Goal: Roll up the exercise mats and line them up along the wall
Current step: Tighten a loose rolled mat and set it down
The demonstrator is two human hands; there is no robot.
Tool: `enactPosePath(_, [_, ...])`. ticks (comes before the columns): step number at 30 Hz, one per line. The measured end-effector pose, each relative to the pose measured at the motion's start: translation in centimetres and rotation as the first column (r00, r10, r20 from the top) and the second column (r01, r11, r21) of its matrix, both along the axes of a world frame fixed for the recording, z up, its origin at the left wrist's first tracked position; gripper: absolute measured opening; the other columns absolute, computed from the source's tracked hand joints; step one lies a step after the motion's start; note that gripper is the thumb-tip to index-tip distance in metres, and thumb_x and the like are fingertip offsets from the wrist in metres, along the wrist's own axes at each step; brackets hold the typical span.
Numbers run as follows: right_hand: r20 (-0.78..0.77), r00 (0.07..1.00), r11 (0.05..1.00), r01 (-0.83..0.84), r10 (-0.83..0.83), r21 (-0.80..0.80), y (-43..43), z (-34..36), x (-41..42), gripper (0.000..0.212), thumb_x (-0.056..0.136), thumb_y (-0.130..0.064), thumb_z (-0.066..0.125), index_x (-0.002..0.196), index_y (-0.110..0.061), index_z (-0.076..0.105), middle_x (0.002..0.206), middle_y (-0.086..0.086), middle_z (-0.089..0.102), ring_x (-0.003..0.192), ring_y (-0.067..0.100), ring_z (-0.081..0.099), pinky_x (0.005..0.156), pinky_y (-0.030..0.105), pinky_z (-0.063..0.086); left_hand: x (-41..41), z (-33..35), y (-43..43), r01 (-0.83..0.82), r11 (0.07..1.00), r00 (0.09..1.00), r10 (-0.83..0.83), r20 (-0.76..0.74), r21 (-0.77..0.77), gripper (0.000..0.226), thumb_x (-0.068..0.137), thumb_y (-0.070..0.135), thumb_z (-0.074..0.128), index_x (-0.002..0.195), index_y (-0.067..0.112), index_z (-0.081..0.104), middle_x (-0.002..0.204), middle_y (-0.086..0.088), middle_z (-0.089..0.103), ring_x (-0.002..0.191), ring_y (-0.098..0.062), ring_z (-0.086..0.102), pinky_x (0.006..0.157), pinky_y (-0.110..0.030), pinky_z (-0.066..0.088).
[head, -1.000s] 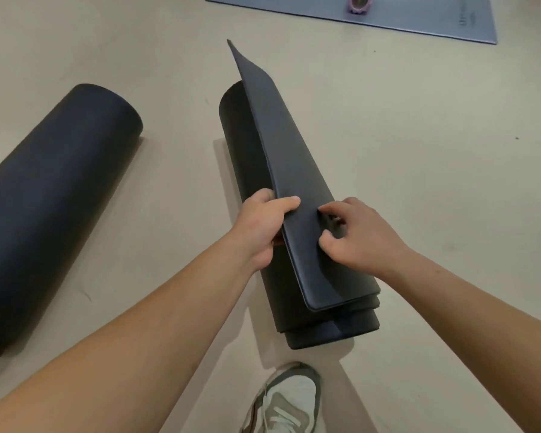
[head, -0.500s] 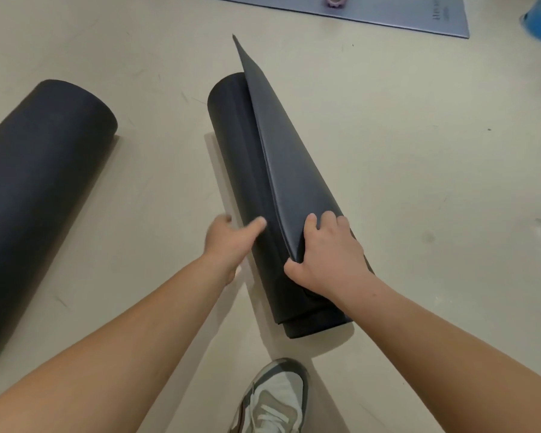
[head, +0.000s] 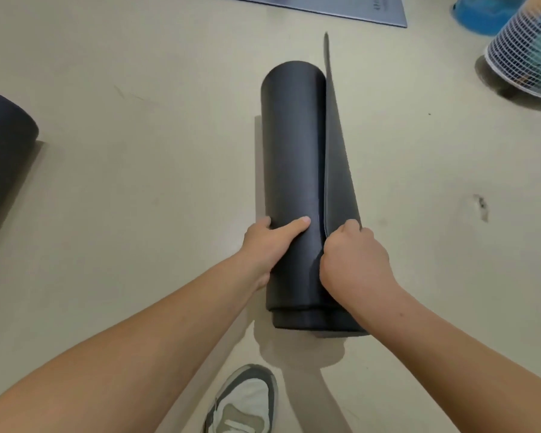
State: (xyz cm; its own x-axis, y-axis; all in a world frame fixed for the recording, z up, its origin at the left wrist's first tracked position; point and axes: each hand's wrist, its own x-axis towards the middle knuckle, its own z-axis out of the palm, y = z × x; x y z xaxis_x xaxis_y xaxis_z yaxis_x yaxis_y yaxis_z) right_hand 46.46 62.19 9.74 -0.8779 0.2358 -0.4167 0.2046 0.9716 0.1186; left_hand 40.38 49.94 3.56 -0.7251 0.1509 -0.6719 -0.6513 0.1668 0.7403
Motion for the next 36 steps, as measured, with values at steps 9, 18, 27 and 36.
enactPosePath(9, [0.084, 0.834, 0.807, 0.549, -0.545, -0.218, 9.7, -3.4, 10.3, 0.031, 0.106, -0.029, 0.036, 0.102, -0.012, 0.061, 0.103, 0.01, 0.05, 0.094, 0.031, 0.057, 0.078, 0.038, 0.049, 2.0, 2.2, 13.2, 0.485, 0.493, 0.446, -0.85, -0.281, -0.722, 0.094, 0.069, 0.078, 0.073, 0.152, 0.047, 0.04, 0.127, 0.002, 0.037, 0.128, -0.027, 0.038, 0.107, -0.045, 0.036])
enactPosePath(18, [0.203, 0.84, 0.8, 0.542, -0.504, -0.256, 14.4, -3.9, 13.7, 0.088, 0.098, -0.076, 0.003, 0.09, -0.018, 0.069, 0.123, 0.013, 0.059, 0.123, 0.031, 0.051, 0.101, 0.048, 0.048, 4.1, 0.5, 13.9, 0.449, 0.453, 0.289, -0.889, -0.354, -0.77, 0.101, 0.074, 0.083, 0.068, 0.156, 0.031, 0.042, 0.134, 0.002, 0.041, 0.129, -0.023, 0.04, 0.112, -0.043, 0.036])
enactPosePath(27, [0.09, 0.886, 0.87, 0.464, -0.456, -0.166, 12.1, -2.8, 10.3, 0.094, 0.092, -0.088, 0.007, 0.07, -0.017, 0.065, 0.079, 0.002, 0.066, 0.075, 0.021, 0.058, 0.065, 0.035, 0.038, 6.2, -1.2, 6.2, 0.234, 0.794, 0.903, -0.391, -0.177, -0.562, 0.091, 0.055, 0.092, 0.07, 0.109, 0.02, 0.058, 0.116, 0.003, 0.061, 0.111, -0.027, 0.063, 0.09, -0.044, 0.056])
enactPosePath(36, [0.301, 0.889, 0.926, 0.374, -0.346, -0.042, 12.8, -2.5, 9.4, 0.097, 0.086, -0.093, 0.0, 0.079, -0.02, 0.065, 0.086, 0.001, 0.066, 0.087, 0.025, 0.063, 0.074, 0.036, 0.041, 9.2, -3.4, 7.5, 0.148, 0.962, 0.96, -0.195, -0.2, -0.228, 0.091, 0.05, 0.064, 0.096, 0.126, 0.029, 0.058, 0.115, 0.014, 0.071, 0.103, -0.007, 0.071, 0.086, -0.036, 0.062])
